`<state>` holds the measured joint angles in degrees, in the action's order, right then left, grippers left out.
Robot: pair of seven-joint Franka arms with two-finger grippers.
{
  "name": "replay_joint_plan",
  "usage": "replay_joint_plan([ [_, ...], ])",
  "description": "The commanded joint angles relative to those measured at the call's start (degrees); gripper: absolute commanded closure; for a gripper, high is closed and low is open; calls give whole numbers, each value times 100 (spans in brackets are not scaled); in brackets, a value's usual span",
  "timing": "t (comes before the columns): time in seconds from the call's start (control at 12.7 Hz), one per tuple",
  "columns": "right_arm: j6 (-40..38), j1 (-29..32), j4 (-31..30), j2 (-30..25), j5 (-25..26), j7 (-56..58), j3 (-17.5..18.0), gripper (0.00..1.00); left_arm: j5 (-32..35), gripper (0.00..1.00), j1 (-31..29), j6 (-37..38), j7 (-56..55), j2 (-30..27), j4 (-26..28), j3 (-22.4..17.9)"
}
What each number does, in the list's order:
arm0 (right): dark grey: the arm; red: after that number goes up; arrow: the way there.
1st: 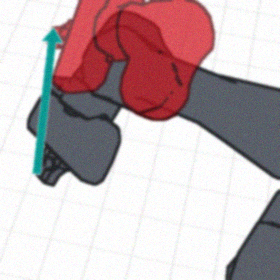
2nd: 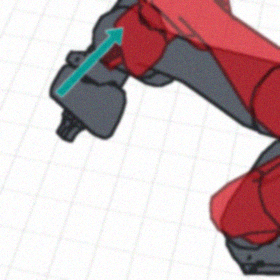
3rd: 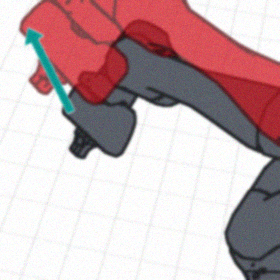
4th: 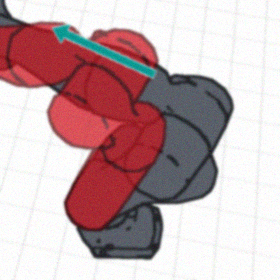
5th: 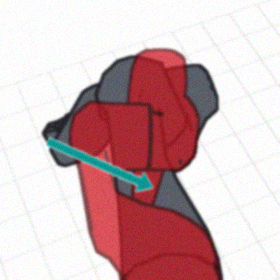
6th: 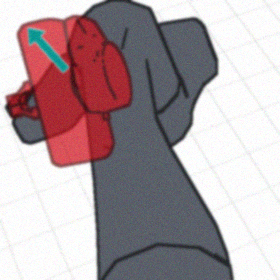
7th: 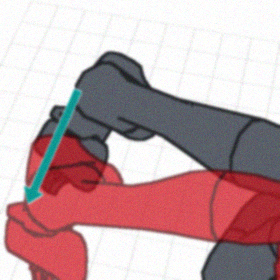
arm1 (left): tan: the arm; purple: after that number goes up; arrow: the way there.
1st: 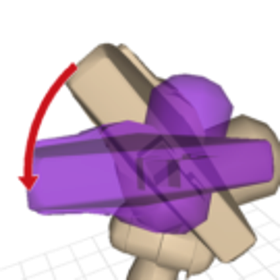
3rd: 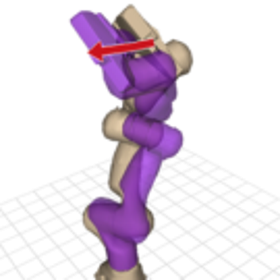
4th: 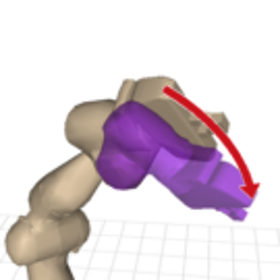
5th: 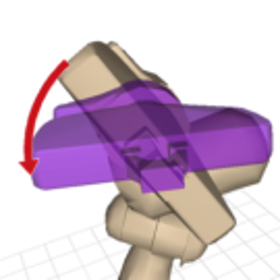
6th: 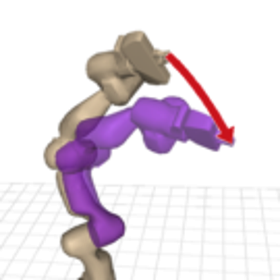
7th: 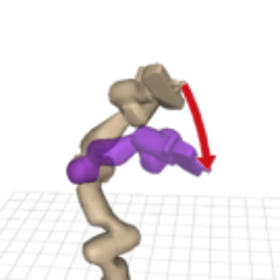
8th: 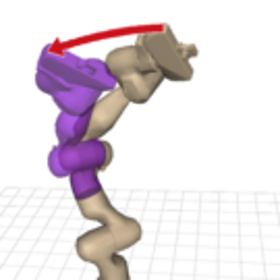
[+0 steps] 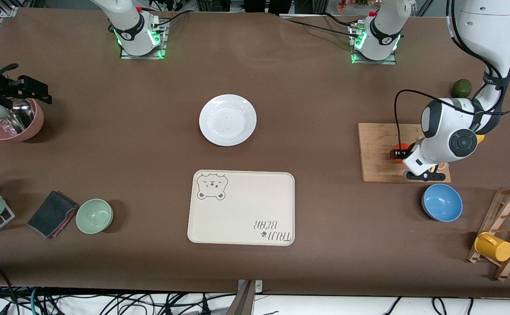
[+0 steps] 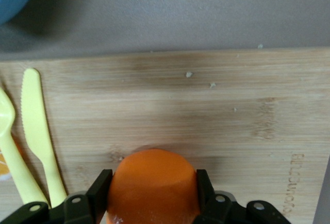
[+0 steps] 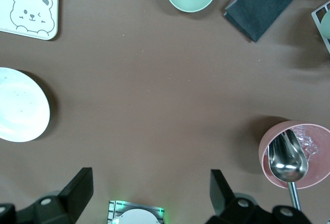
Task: Place orange and plate with both arms
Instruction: 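Close the left gripper on the orange and lift it, then carry the orange with the left gripper onto the white plate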
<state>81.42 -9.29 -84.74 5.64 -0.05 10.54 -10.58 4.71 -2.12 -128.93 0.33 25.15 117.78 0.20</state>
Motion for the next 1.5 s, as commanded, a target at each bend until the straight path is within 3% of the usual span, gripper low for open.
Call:
replay_joint_plan([
  [0.0,-109,24,133,34,14,80,-6,0,48,100,45,674,-365,-115,-369,338],
  [0.16,-109,24,133,42,13,80,-6,0,56,100,45,1114,-1407,-116,-720,970],
  [0.4,-109,32,133,42,13,80,-6,0,39,100,124,1406,-3532,-72,-1020,2305],
  [0.55,-109,32,133,42,5,80,-6,0,38,100,596,1389,-5105,68,-1335,2861],
  [0.71,-109,32,133,42,5,80,-6,0,-40,100,1535,1388,-6146,313,-2001,2899],
  [1.03,-109,32,133,42,5,80,-6,0,-164,100,3083,1257,-7431,1481,-3250,2855],
  [1.26,-109,32,133,42,5,80,-6,0,-137,100,3656,276,-7766,1966,-3341,2618],
  [1.42,-109,32,133,34,5,80,-6,0,-155,100,3921,79,-7820,2238,-3367,2381],
])
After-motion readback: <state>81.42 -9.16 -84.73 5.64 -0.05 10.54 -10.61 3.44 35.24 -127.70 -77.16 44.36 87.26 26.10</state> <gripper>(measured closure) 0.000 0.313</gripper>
